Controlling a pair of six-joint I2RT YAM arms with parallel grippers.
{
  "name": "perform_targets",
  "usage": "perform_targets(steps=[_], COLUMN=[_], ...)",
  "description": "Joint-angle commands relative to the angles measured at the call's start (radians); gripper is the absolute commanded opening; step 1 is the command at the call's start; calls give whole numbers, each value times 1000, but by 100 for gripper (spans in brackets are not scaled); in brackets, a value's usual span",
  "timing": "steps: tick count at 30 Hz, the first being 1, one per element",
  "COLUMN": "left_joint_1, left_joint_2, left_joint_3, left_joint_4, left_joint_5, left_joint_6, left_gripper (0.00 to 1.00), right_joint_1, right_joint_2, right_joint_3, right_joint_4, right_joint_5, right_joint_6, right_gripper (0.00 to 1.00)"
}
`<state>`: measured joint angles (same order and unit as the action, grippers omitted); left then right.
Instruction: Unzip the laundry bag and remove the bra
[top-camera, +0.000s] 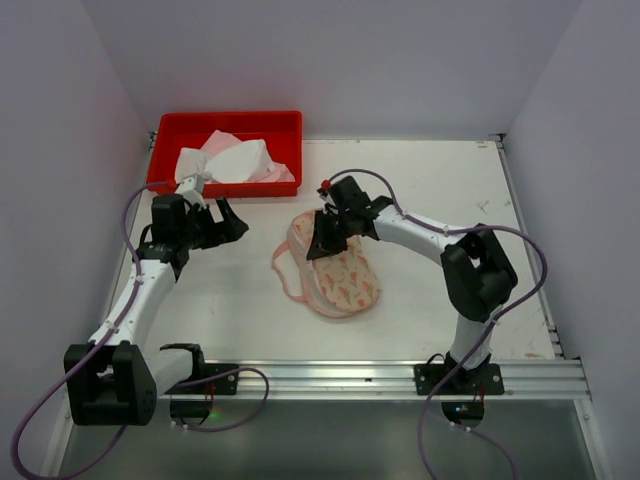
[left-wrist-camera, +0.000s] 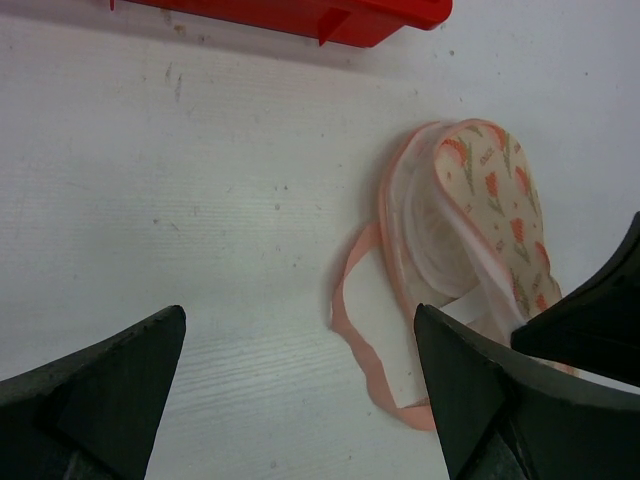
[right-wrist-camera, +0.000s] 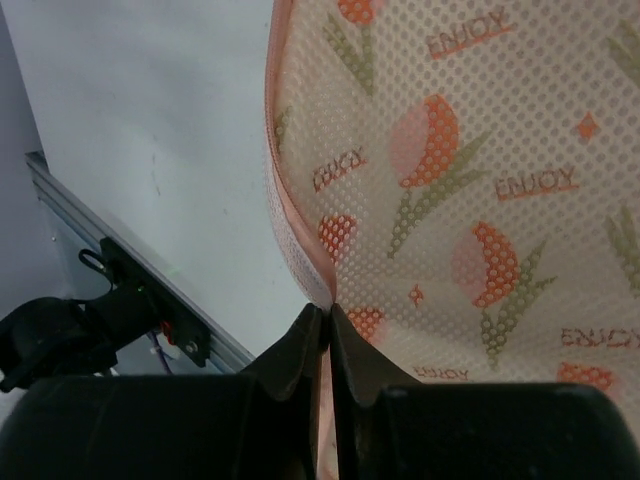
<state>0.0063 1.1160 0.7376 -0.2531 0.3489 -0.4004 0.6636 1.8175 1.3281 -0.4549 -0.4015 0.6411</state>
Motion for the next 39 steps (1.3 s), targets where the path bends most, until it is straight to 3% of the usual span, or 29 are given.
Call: perform_targets(steps=[1,2,3,5,6,9,11,16,20,28,34,39], left_joint_1=[4,6,4,4,4,4,4,4,4,4,-26,-52], left_joint_2=[1,1,-1,-4,-5,-12,-19,-94,-183,-378,-432,-481], left_joint_3=[-7,-7,-7,-7,-6,8,26,121,190,347,511,628], left_joint_4=[8,6,5,8,9,2,-34,-152,-209,-345,-429,-483], left_joint_5=[13,10,12,12,12,12,18,-56,-172,-394,-424,-459], left_joint_6=[17,18,18,18,18,5,0,-11,5,77,101,115], left_gripper=[100,100,100,100,100,100,100,100,100,100,100,100], right_joint_1=[10,8,10,10,8,10,10,-48,-203,-266,-266,-266], right_joint_2=[54,66,74,72,62,-18,-90,-269,-460,-987,-1338,-1518], right_joint_3=[-3,-9,-12,-24,-27,-18,23,27,-42,-167,-236,-260], right_joint_4=[120,136,145,165,170,157,90,18,-5,-76,-60,-65], right_joint_5=[-72,-74,-92,-105,-106,-85,-14,219,343,765,843,842], right_joint_6=[84,92,97,101,101,68,11,-75,-98,-237,-330,-374], right_gripper=[11,17,33,47,62,91,98,99,99,99,99,99])
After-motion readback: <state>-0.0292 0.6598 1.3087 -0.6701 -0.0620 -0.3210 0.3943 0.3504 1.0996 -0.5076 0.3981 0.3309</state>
